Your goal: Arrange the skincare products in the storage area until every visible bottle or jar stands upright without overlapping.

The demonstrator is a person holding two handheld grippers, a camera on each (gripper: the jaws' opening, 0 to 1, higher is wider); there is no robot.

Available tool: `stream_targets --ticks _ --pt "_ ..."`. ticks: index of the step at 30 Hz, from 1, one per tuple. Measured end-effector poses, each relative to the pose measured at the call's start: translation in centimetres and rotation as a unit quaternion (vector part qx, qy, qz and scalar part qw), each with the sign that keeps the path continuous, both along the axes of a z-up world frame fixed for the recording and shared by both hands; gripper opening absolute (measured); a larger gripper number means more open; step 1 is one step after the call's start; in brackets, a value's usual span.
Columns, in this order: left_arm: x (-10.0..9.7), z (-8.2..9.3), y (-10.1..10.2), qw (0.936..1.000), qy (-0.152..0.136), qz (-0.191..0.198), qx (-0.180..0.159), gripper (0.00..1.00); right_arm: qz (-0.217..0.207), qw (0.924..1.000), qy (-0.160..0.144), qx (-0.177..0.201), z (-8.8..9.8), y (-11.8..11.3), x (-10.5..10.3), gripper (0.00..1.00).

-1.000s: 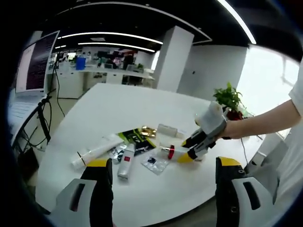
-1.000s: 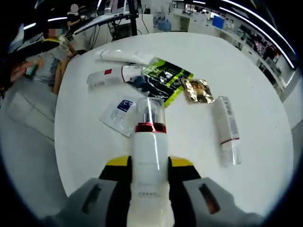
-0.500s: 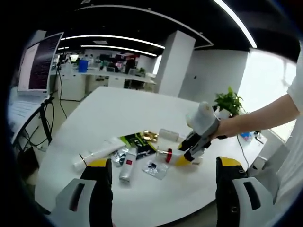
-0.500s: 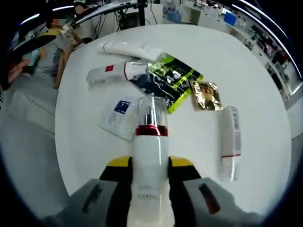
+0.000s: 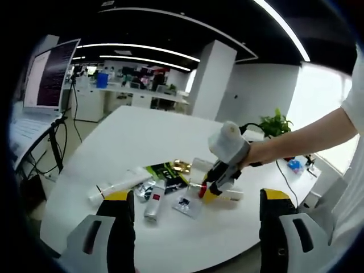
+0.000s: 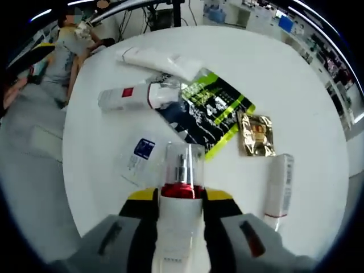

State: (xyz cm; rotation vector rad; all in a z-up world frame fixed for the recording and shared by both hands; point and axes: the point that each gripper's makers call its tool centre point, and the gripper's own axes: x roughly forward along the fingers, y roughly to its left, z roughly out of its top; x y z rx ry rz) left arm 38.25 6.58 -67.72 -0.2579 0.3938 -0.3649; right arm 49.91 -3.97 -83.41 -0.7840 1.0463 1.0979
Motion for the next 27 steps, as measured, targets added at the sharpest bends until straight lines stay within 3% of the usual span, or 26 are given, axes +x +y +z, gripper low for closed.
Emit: stream_targets --ticks 9,21,27 --pt "0.0 -0.3 0.0 1.0 0.003 -0.002 0.001 0.89 -0.012 0.9998 0.003 -0.018 0.0 -0.2 0.0 0.29" --pt "-0.1 -0.4 -0.4 0.9998 -0.002 -0.01 0.018 0.88 -0.024 0.9995 -0.019 0.009 0.4 -0.4 0.0 0.29" --pt "-0.2 -0.4 -0.9 0.9993 -0.004 -0.021 0.032 0.89 -0.059 0.997 -0.032 0.038 1.7 -1.2 0.9 0.29"
